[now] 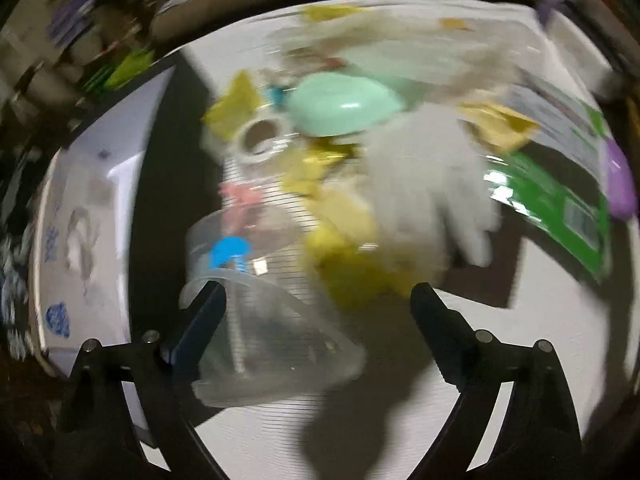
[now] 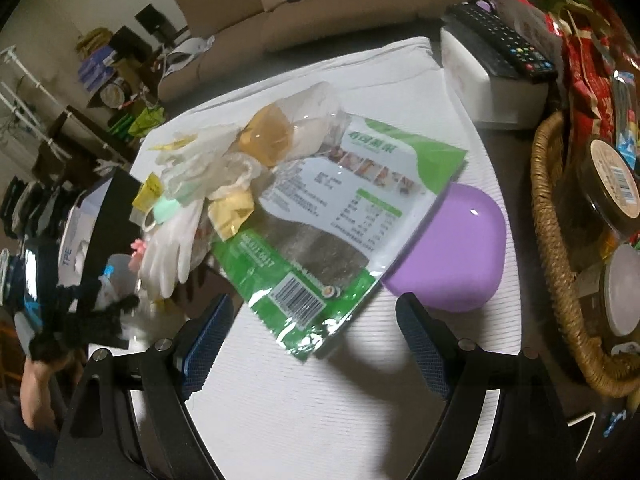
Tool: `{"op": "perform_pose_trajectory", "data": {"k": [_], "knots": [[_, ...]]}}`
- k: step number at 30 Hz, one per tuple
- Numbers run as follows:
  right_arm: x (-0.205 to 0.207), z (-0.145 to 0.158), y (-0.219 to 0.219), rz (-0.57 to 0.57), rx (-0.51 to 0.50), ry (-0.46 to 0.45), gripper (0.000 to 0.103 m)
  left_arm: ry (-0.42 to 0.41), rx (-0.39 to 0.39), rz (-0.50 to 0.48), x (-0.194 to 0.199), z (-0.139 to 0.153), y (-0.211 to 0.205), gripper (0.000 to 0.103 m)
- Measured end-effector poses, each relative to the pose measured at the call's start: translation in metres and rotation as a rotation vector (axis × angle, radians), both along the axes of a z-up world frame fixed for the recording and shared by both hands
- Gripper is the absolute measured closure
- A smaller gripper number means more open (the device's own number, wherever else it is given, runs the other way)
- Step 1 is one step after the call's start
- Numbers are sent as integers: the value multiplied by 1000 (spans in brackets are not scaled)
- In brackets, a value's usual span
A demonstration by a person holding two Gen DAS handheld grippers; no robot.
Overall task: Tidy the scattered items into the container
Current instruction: 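Grasp the clear plastic cup with handle using the left gripper and lift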
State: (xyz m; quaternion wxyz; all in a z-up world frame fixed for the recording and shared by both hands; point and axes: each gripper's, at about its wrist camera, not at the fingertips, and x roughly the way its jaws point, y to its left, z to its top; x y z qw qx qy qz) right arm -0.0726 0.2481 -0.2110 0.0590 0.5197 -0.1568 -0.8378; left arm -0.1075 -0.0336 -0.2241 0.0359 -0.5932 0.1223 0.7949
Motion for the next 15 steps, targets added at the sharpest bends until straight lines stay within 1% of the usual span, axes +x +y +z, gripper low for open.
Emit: {"op": "perform_pose_trajectory", "data": {"k": [1, 2, 3, 4, 5, 6, 7, 9, 10, 11, 12, 13, 14, 15], "knots": [[-1, -1, 2, -7, 7, -5, 17, -27, 127, -25, 2, 6, 2, 15], [-2, -2, 4, -14, 22, -12, 17, -64, 291, -25, 2, 10, -1, 21], [-2, -4, 5, -16, 40, -18, 17, -80, 383, -10, 3, 15, -5, 24], [-2, -5, 6, -15, 52, -22, 17, -58, 375, 5, 3, 21, -8, 24], [-2, -6, 7, -15, 58, -25, 17, -22, 310, 17, 3, 24, -10, 22], [-2, -7, 8, -18, 58, -28, 17, 21, 215, 47, 2, 27, -14, 16], [-2, -7, 8, -20, 55, -29, 17, 53, 127, 89, 0, 28, -20, 12], [-1, -7, 8, -21, 50, -27, 17, 93, -10, 155, -2, 27, -31, 4], [-1, -7, 7, -19, 50, -26, 17, 92, -63, 173, -3, 23, -37, 3], [-1, -6, 6, -14, 48, -25, 17, 75, -78, 172, -4, 17, -41, 4], [-2, -6, 5, -8, 49, -24, 17, 54, -55, 162, -4, 12, -43, 4], [-2, -6, 5, -7, 56, -22, 17, 31, -2, 153, -4, 8, -45, 6], [-1, -5, 5, -13, 66, -19, 17, 23, 32, 151, -2, 5, -45, 11], [-1, -4, 5, -18, 74, -16, 17, 21, 48, 149, -1, 3, -46, 13]]}}
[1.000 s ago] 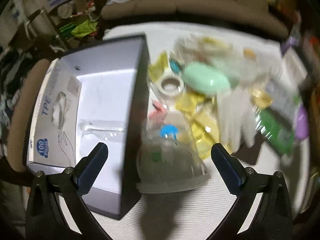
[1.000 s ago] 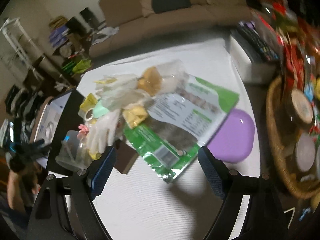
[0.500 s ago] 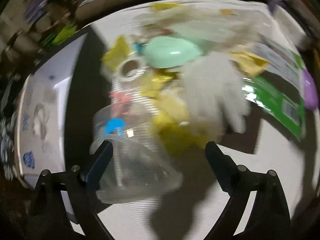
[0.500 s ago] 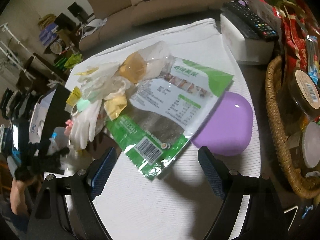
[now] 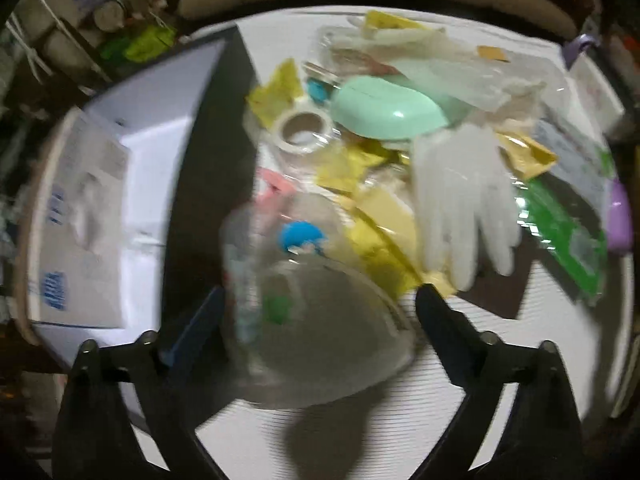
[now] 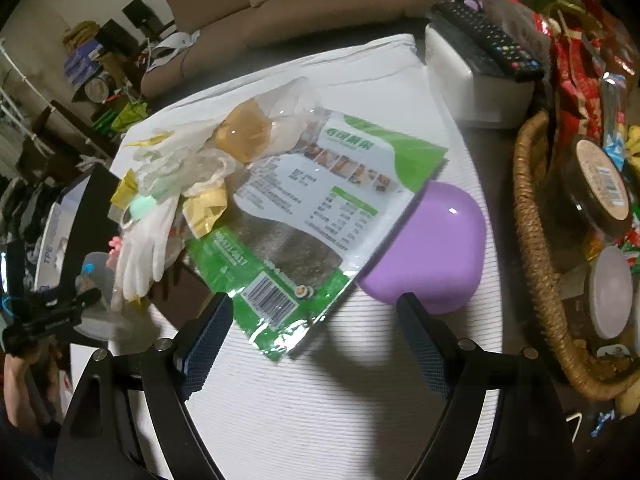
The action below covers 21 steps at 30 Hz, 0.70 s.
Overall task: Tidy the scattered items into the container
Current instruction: 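Grasp the clear plastic cup with handle using the left gripper and lift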
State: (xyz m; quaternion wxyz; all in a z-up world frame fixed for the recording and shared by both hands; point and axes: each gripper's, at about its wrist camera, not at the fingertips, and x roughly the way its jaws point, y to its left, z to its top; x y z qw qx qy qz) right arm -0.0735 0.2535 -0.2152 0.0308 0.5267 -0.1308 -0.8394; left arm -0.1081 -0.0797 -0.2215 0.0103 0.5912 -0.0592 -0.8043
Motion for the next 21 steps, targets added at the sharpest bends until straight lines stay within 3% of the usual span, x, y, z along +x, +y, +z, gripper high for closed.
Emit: {"op": "perform_pose_trajectory", "data": {"k": [7, 11, 16, 18, 21], "knots": [[-3, -6, 7, -23, 7, -22, 17, 19, -98, -6, -7, -15, 2, 15], [-4, -8, 10, -37, 16, -24, 17, -28, -146, -16, -20, -36, 5, 0], [-14, -19, 4, -17, 24, -57, 17, -54, -265, -50, -31, -57, 16, 1], [-18, -21, -5, 11, 32, -59, 17, -50, -253, -59, -33, -58, 17, 6], [-23, -20, -32, 130, 60, -31, 17, -51, -151, -84, -30, -46, 12, 7]]}}
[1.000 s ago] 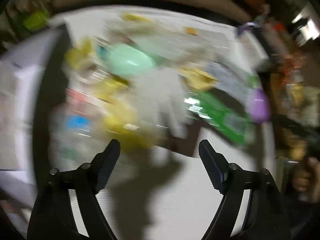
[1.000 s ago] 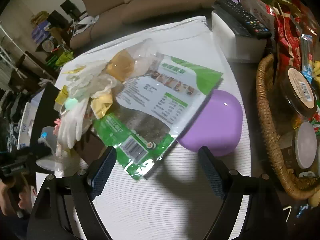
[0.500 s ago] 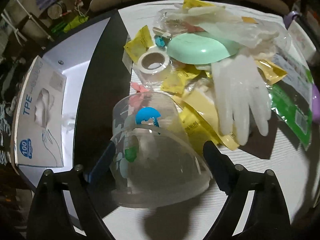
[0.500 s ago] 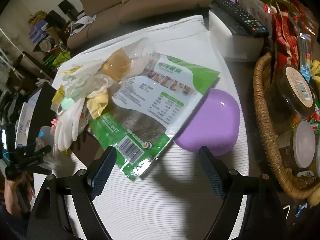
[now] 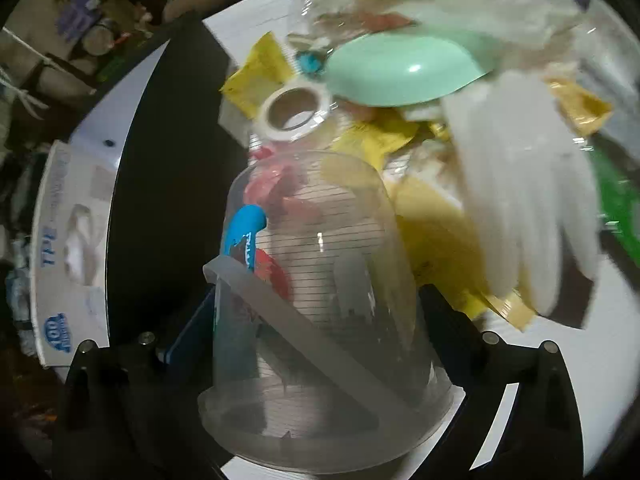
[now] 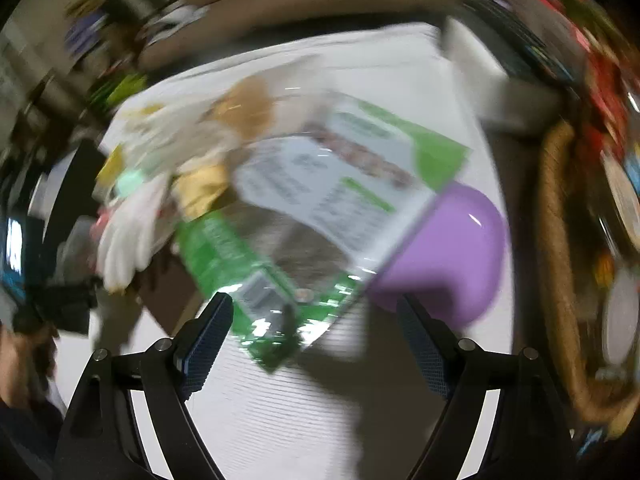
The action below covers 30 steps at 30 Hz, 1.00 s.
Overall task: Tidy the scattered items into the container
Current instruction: 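Grasp the clear plastic cup with handle using the left gripper and lift, then grasp the brown sponge with the right gripper while left holds the clear cup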
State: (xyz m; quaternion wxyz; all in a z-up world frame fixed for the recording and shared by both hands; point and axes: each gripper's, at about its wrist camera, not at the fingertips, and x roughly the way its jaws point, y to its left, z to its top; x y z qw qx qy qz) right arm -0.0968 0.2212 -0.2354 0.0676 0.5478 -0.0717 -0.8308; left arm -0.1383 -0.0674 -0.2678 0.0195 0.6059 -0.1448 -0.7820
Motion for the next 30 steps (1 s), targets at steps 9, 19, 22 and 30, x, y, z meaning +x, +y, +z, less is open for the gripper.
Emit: {"op": "perform_pose_trajectory", "data": {"k": [9, 19, 22, 30], "knots": [[-5, -17, -83, 506, -124, 70, 17, 259, 179, -39, 29, 121, -24, 7], [-14, -75, -182, 564, 190, 129, 16, 533, 119, -45, 55, 197, -38, 7], [-19, -93, -185, 565, 187, 110, 15, 555, 76, -35, 60, 197, -43, 7], [-26, -99, -165, 499, 121, -35, 23, 629, -69, 7, 66, 205, -49, 6]]}}
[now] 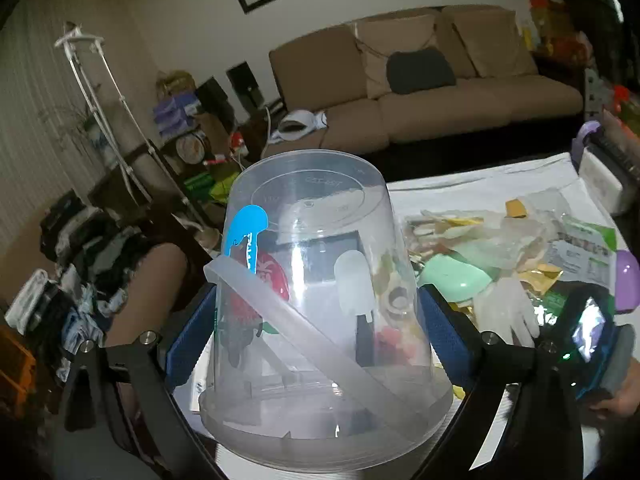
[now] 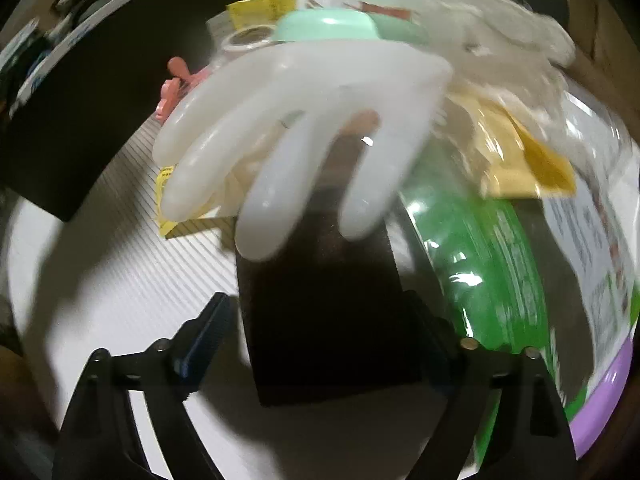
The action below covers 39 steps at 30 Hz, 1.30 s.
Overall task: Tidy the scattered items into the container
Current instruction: 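Grasp the brown sponge with the right gripper while left holds the clear cup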
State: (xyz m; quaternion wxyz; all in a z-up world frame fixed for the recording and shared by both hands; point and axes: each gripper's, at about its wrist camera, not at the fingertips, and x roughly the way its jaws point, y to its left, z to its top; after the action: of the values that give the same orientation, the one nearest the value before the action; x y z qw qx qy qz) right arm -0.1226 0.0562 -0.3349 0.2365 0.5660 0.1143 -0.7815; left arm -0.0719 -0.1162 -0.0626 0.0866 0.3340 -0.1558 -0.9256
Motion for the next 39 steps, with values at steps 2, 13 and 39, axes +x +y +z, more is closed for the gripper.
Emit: {"op": "perform_pose_trajectory", "data": {"k": [2, 13, 39], "knots": [[-2, 3, 12, -53, -46, -64, 28, 8, 25, -13, 3, 3, -2, 6], [42, 99, 113, -299, -264, 20, 28, 92, -39, 27, 21, 20, 9, 6], [55, 297, -43, -225, -323, 576, 28, 149, 398, -2, 52, 62, -131, 6]]}}
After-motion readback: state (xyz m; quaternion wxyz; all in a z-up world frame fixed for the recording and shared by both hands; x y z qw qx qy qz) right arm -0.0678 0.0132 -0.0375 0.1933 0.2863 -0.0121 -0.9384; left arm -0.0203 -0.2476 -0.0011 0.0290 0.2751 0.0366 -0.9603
